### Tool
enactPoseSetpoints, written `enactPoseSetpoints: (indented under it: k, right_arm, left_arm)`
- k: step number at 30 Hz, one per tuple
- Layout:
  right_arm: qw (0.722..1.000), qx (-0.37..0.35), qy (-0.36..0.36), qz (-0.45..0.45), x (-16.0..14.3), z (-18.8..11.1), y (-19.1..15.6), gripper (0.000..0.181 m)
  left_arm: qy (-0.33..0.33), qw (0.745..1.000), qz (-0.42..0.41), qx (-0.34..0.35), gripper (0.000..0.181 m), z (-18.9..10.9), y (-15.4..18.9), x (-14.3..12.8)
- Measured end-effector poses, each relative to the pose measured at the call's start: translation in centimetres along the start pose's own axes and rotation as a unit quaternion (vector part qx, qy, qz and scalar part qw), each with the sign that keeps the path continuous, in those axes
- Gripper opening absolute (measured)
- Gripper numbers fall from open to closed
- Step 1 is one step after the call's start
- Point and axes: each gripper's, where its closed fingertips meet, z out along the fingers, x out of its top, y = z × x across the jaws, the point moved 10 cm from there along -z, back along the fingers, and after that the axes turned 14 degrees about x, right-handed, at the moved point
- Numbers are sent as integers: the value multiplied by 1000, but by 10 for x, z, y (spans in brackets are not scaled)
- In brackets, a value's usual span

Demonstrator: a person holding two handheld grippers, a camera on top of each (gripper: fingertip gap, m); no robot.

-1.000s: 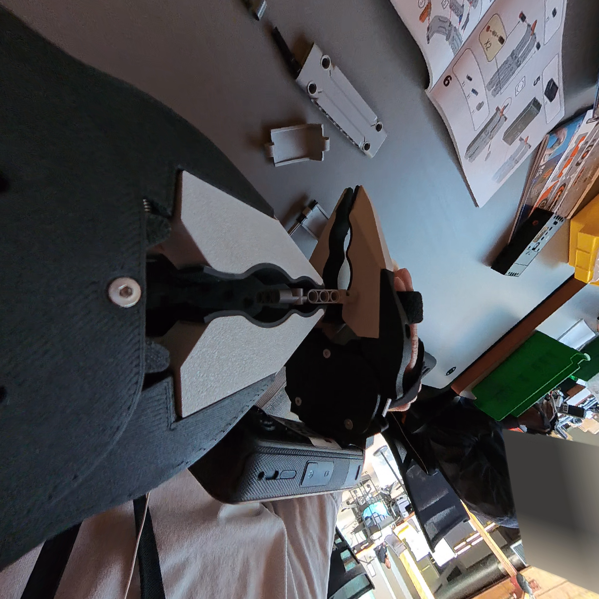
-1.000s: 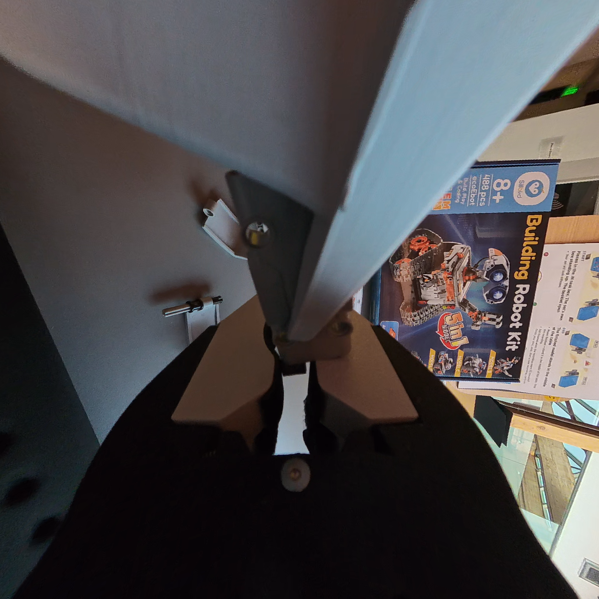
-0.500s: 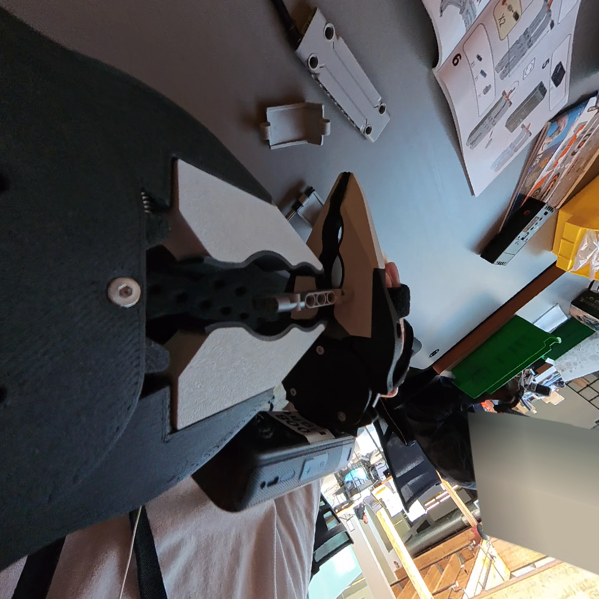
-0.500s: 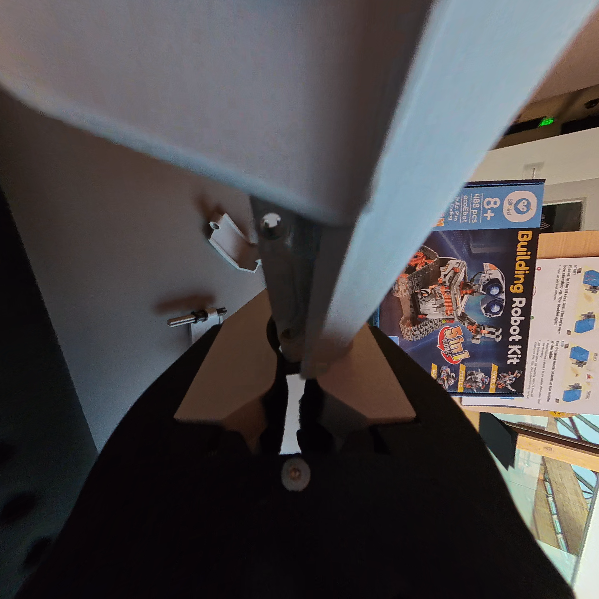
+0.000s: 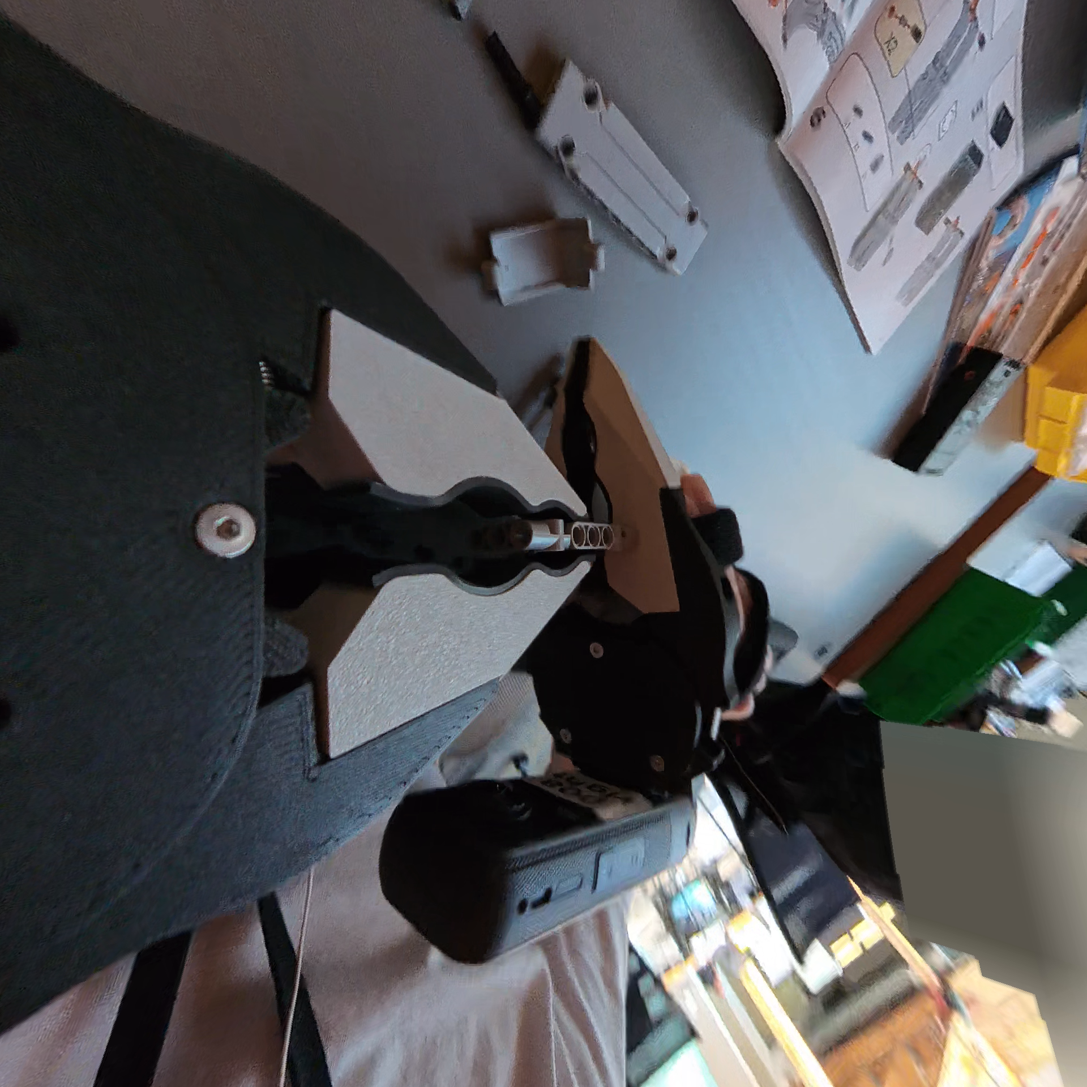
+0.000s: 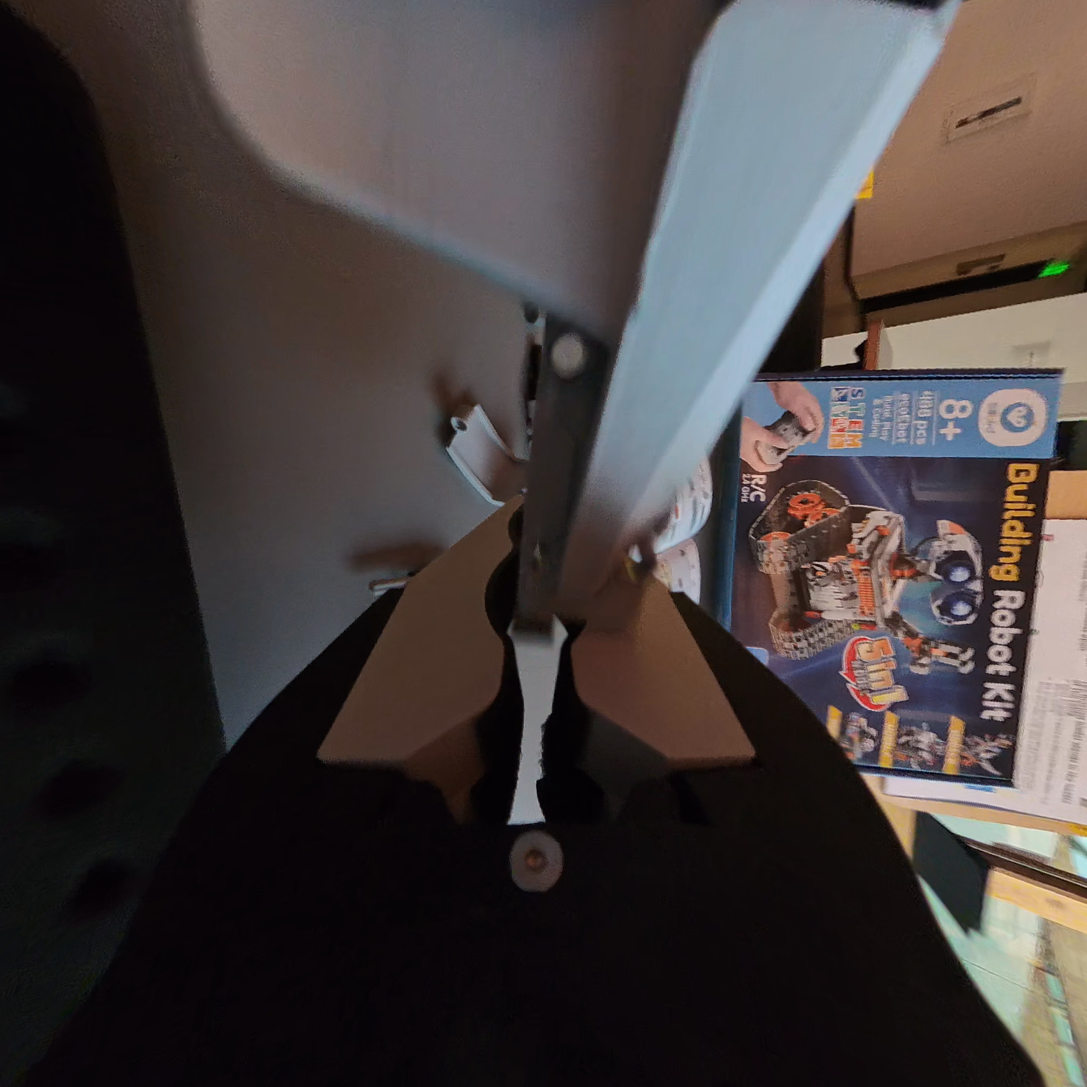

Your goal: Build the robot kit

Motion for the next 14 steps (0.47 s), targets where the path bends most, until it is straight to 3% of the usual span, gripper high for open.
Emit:
enactPoseSetpoints:
  k: [1, 2, 3, 5, 7, 12, 14]
  right_arm:
    - [1000, -6, -12, -11, -5, 1, -1, 0]
    - [1000, 2, -14, -2, -12, 1, 0, 0]
    - [1000, 7, -11, 12, -18, 0, 2, 0]
    - [1000, -3, -16, 11, -24, -4, 3, 0]
    - [1000, 3, 0, 24, -21, -6, 4, 0]
    - [998, 11, 17, 61, -5, -9, 11, 0]
    - [999, 2, 8, 47, 4, -8, 10, 19]
  left_arm:
    - [-21, 998, 31, 49, 6, -4, -5, 0]
    - [-29, 993, 63, 94, 6, -10, -11, 2]
    - [-22, 994, 60, 90, 6, -18, -14, 4]
    - [-8, 1000, -16, 7, 6, -32, -18, 11]
    - [12, 999, -38, -12, 6, -38, -23, 13]
    - [26, 995, -71, -58, 5, -23, -16, 6]
    - [30, 995, -71, -61, 5, -17, -12, 5]
